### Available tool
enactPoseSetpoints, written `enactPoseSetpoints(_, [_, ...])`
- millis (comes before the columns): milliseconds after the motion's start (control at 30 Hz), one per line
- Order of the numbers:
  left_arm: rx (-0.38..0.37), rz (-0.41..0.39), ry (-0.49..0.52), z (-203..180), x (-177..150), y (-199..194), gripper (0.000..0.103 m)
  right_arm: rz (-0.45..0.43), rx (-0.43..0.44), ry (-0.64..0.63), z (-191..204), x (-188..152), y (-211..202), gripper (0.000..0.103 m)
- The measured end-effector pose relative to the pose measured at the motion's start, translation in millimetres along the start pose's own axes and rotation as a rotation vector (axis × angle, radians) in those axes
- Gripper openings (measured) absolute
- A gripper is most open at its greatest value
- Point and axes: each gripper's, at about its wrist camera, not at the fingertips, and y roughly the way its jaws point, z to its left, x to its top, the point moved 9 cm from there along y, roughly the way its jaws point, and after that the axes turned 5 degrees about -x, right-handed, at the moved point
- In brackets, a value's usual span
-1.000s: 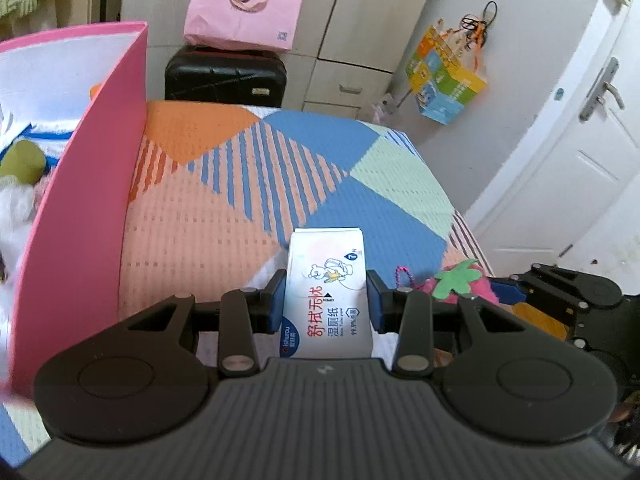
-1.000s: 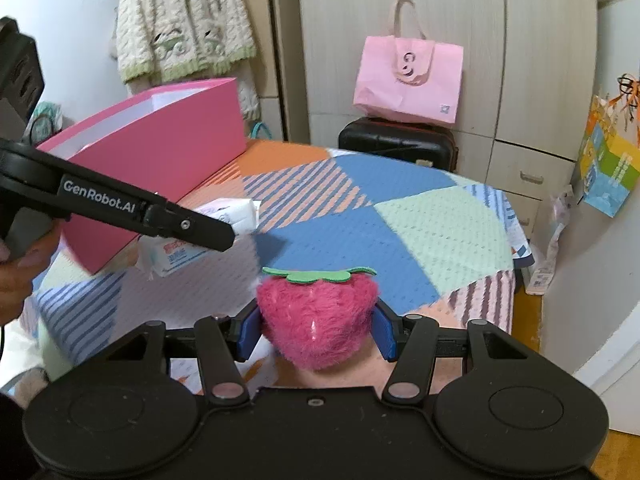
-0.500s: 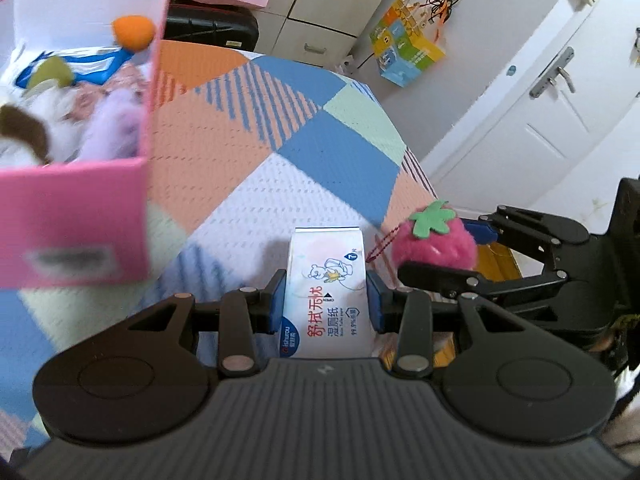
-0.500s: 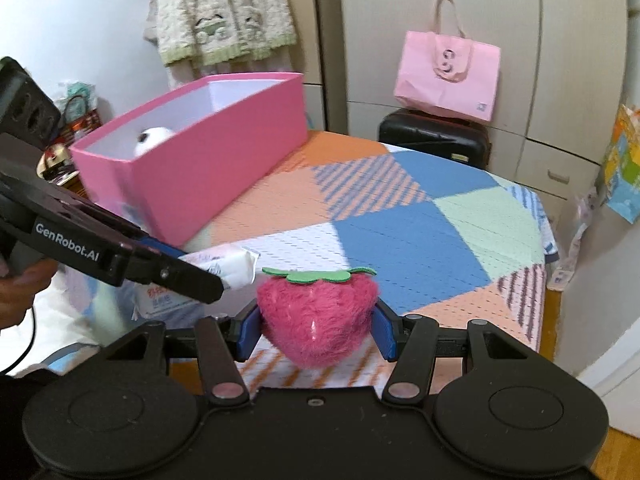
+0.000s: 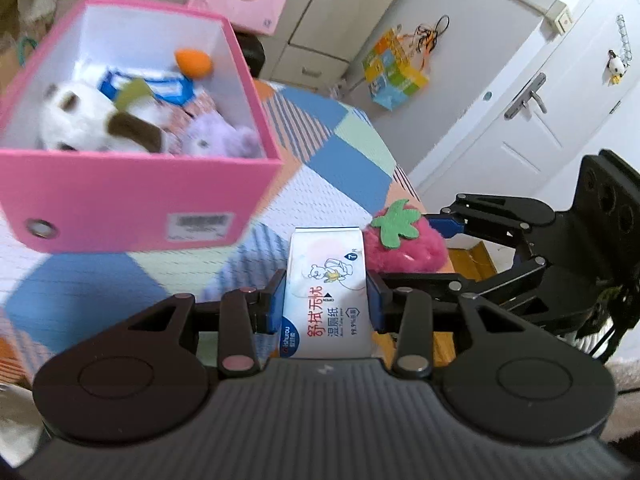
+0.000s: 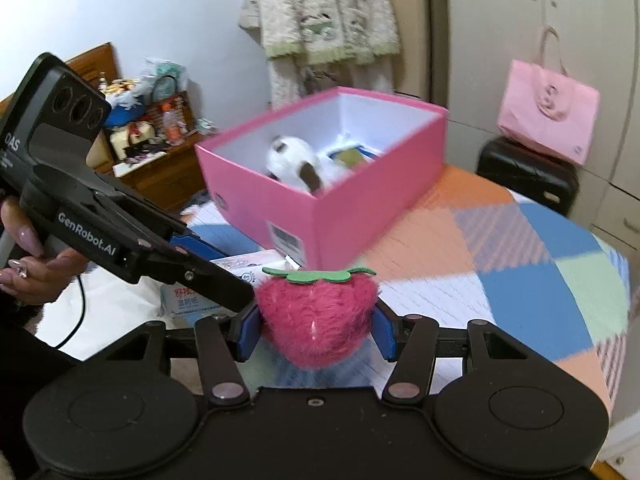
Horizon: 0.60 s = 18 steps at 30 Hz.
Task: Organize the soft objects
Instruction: 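Lift and carry the tissue box and strawberry plush over the pink box with both tools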
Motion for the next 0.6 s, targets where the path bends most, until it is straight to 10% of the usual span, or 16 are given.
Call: enactPoseSetpoints(600, [0.024, -0.156, 0.011, 53.9, 54.3, -65.3, 0.039, -0.089, 0.016, -0.002, 26.3, 78.4, 12.3, 0.063])
